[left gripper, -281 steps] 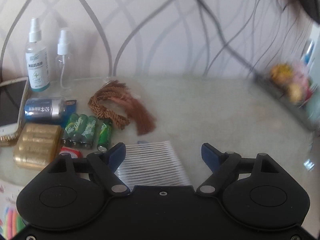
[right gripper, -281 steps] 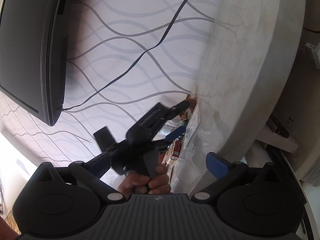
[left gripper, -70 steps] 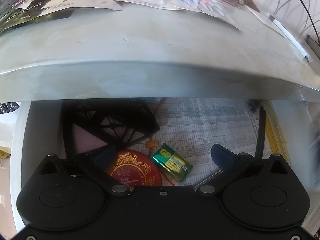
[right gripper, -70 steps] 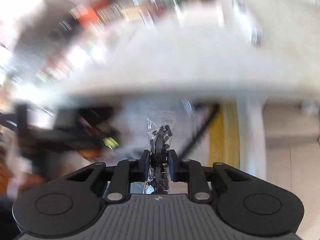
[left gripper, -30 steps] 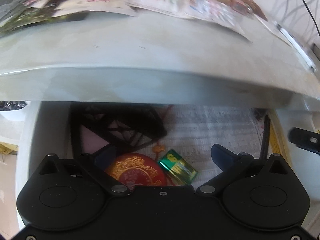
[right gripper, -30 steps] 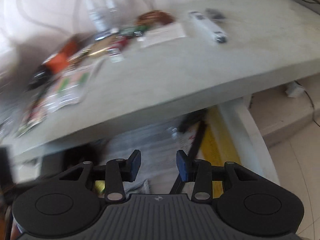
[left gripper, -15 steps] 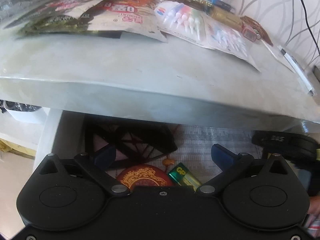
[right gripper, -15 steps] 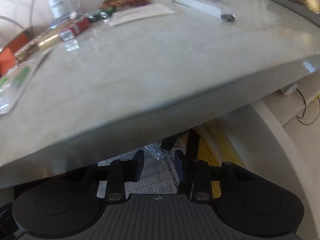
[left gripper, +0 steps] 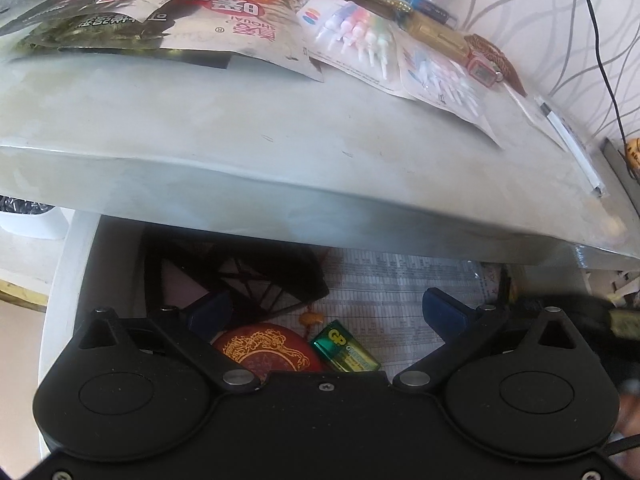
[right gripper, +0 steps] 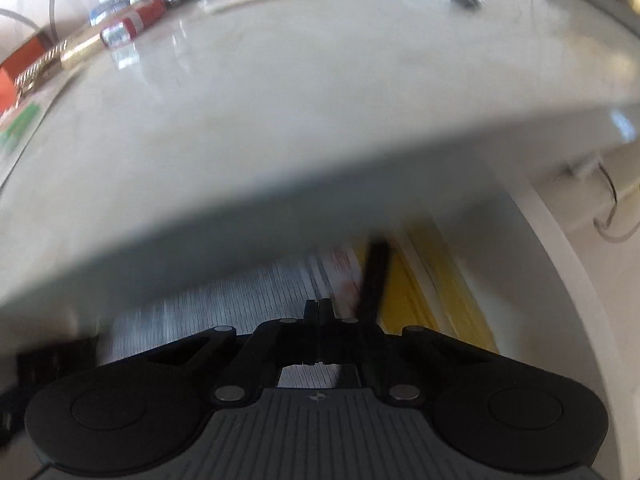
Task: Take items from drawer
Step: 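Lower the open right gripper back into the drawer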
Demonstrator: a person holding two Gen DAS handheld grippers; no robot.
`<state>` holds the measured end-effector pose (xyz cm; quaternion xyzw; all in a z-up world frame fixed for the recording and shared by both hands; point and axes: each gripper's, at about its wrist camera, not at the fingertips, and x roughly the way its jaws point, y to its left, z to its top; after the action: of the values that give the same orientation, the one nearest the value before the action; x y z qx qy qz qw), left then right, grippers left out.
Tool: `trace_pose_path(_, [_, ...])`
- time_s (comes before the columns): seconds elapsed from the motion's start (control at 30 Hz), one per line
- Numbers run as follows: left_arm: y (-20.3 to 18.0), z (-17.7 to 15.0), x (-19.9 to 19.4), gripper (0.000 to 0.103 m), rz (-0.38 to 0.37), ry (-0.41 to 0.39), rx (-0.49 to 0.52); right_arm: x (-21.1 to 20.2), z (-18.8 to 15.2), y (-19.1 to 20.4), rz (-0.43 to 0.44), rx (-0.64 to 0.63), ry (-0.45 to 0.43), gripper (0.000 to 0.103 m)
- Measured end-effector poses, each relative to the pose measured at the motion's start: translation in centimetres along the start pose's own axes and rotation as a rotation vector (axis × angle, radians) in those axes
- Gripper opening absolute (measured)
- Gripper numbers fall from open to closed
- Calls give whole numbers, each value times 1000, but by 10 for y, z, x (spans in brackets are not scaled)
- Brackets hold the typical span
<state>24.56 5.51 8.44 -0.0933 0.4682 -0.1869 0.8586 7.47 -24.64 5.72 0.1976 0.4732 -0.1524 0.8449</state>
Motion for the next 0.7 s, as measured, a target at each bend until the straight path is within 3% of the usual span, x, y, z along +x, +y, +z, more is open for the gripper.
trace_pose_path(0.13, [-2,-1,0,103,-4,1,8,-42,-18,-20,13,-51,27,0])
trace_pose_path(0.2, [-2,-1,1,103,-9,5,2,-60,-26,-34,14,-48,-29,0])
trace_pose_path(0.23, [-1,0,2,103,-11,11,-6,-65,-28,-39,9,-35,-72,7])
trace_pose_path(0.33, [1,0,4,103,-7,23,-19,-65,-34,-45,42,-14,-157,41])
trace_pose_path(0.43, [4,1,3,103,9,14,-31,-61,-41,-27,23,-145,-174,41])
trace_pose_path(0.53, [3,1,5,103,9,23,-31,-78,-55,-30,31,-261,-104,41])
trace_pose_path(0.7, [0,1,6,103,3,28,-20,-104,-54,-58,22,-329,176,41])
